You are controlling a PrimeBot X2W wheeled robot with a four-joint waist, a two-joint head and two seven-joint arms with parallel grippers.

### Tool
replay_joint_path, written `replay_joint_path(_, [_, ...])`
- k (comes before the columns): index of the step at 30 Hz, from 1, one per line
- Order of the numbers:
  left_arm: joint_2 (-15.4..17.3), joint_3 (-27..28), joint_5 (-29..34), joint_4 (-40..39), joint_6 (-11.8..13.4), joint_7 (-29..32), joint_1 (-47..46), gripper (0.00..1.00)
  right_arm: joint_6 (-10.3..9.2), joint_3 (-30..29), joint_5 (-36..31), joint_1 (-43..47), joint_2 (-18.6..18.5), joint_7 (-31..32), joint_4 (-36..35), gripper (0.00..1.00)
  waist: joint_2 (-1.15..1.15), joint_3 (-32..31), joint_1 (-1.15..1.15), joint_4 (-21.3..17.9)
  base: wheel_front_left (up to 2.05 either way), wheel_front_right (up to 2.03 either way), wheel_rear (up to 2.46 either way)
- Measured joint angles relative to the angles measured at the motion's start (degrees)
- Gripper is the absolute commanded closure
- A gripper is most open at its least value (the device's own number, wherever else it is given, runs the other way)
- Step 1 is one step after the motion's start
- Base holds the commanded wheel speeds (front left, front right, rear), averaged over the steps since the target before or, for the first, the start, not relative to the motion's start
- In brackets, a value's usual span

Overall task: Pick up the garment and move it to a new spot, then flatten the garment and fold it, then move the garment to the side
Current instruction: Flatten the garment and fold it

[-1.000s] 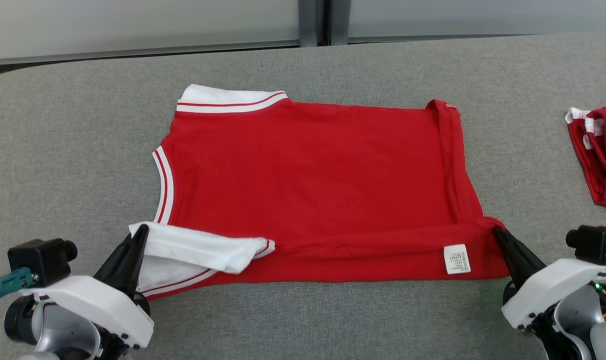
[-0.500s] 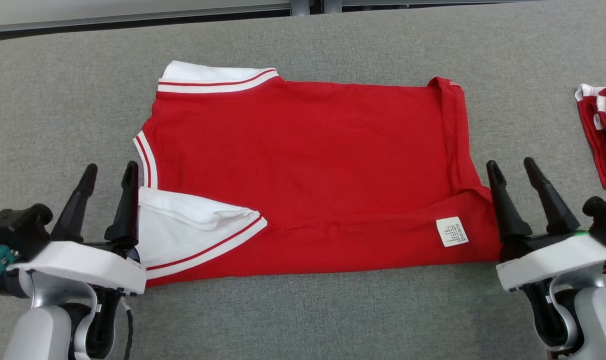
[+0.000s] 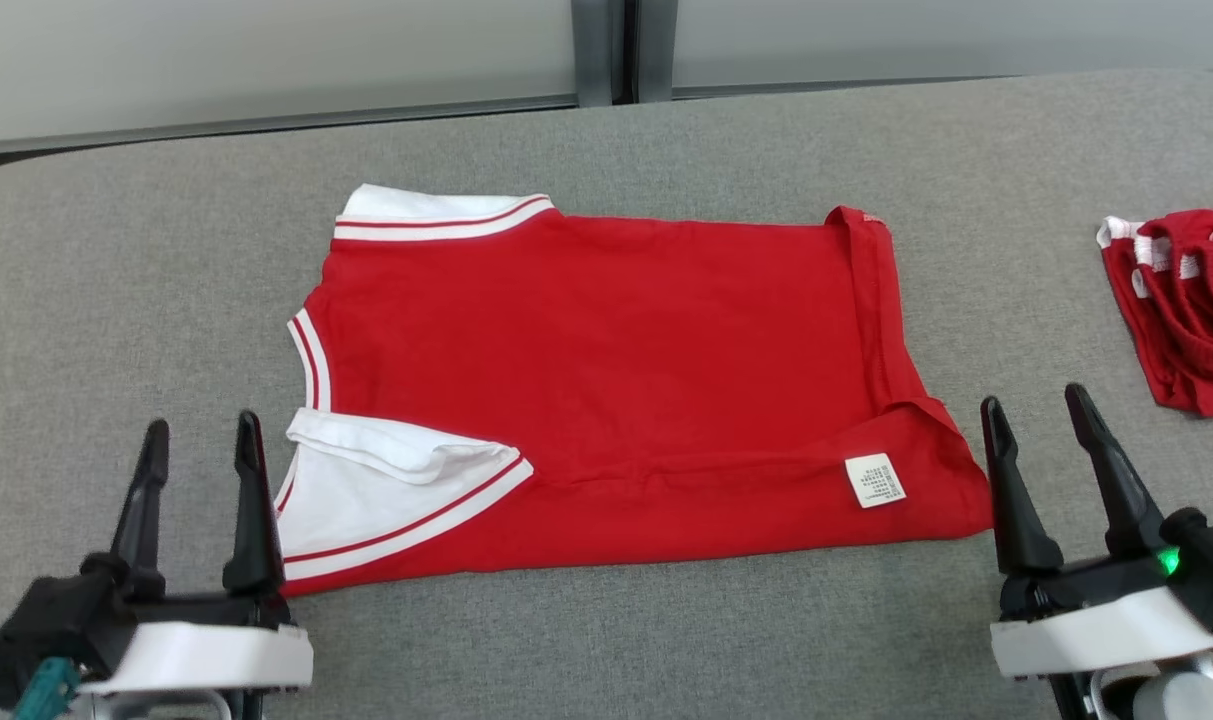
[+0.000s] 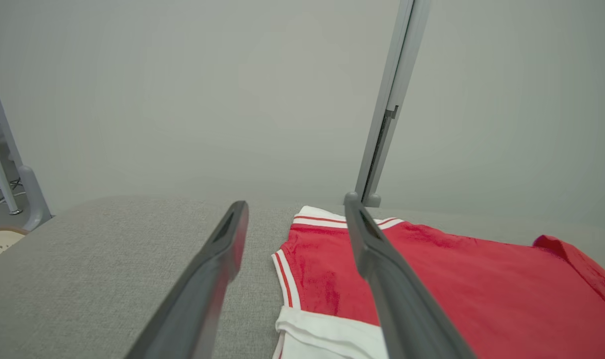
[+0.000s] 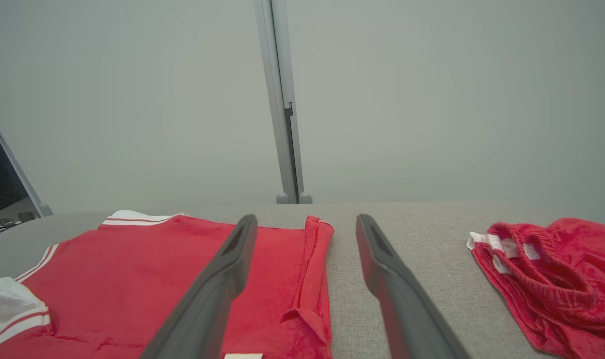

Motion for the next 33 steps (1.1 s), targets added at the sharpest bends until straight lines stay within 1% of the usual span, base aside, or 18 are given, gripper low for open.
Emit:
replay_joint_path(3, [-0.3,-0.6,0.2,0.8,-0.4,-0.2,3.8,0.00,0.00,0.2,-0.4,2.6,0.5,0.6,0.1,0.00,0.00,-1.8,0.00,-0.3,0.00,0.00,0.00])
replay_joint_path(8, [0.1,-1.2,0.6,1.8,-0.6,0.1,6.4,0.00,0.00,0.6,-0.7,4.7,0.9,1.4,0.2,0.00,0.00,-3.8,0.00,-0.5,0.00,0.00,0.00])
replay_joint_path(16, [0.6,-1.6,0.3,1.9,-0.5,2.1,7.0,0.00,0.01,0.5,-0.5,4.9,1.1,2.1,-0.1,0.00,0.00,-5.3,0.00,-0.3,0.00,0.00,0.00])
replay_joint_path(26, [1.4,-2.5,-0.3,2.5,-0.5,4.9,6.8,0.00,0.00,0.4,-0.3,4.7,1.1,2.1,0.9,0.00,0.00,-4.9,0.00,-0.2,0.00,0.00,0.00])
replay_joint_path(29, [0.9,-3.0,-1.3,4.6,-0.9,6.1,6.5,0.00,0.01,0.1,0.3,4.7,1.2,2.2,2.7,0.00,0.00,-4.4,0.00,-0.2,0.00,0.00,0.00])
replay_joint_path(33, [0.3,-3.5,-3.6,11.9,-2.4,6.9,5.5,0.00,0.01,0.0,1.9,3.5,1.2,2.4,9.7,0.00,0.00,-2.5,0.00,-0.2,0.00,0.00,0.00])
